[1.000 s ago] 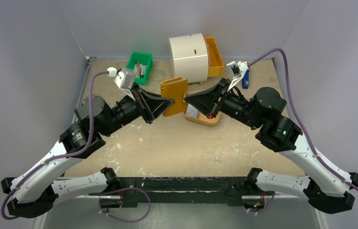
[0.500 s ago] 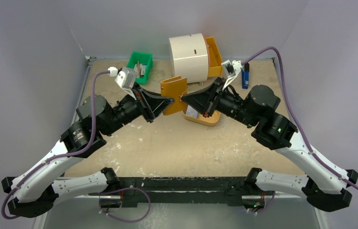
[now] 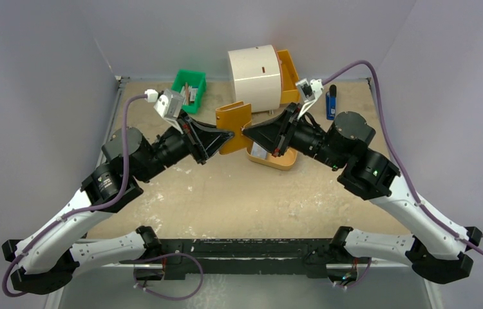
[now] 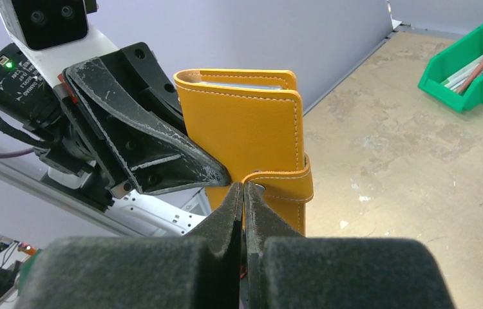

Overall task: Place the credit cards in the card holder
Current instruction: Close the card holder at the center of the board.

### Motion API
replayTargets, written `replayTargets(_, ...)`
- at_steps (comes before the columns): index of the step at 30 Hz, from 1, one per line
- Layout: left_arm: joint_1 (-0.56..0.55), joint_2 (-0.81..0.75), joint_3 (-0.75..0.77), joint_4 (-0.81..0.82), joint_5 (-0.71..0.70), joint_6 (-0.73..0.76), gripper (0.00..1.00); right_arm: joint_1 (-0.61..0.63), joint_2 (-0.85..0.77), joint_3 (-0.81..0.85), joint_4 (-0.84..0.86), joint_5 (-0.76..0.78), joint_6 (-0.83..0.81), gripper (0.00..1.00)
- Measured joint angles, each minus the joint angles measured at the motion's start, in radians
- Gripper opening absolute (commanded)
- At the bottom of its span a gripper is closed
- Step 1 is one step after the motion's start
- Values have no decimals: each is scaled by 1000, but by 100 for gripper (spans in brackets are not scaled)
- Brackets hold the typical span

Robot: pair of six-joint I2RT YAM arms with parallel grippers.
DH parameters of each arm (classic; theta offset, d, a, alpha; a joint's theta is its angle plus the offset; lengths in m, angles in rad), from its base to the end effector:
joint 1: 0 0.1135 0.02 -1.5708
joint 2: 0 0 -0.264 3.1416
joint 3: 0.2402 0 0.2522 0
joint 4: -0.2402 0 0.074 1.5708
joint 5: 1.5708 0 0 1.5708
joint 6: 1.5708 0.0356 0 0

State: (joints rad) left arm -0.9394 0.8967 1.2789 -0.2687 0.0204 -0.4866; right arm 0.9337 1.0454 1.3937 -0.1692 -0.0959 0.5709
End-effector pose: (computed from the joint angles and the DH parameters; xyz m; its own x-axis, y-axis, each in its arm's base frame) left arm 0.0992 -0.1369 0.4792 -0.3239 -0.3491 -0.8793 0.7552 0.4644 -0.4626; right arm 0.1192 0.1669 0.5014 -0.3735 0.3996 -0.8372 -0.7777 0.3571 0.5174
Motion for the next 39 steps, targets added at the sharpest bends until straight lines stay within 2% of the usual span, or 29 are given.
replayTargets(15,10,-2,0,29,43,-18,0,-5,-5,3,5,-7,24,0)
replayTargets(25,-2,-44,-3,-3,-70,-14,0,-10,-34,-9,14,3,16,0)
replayTargets(39,-3,-11,-3,-9,-19,-13,0,-11,-6,-8,43,-3,16,0)
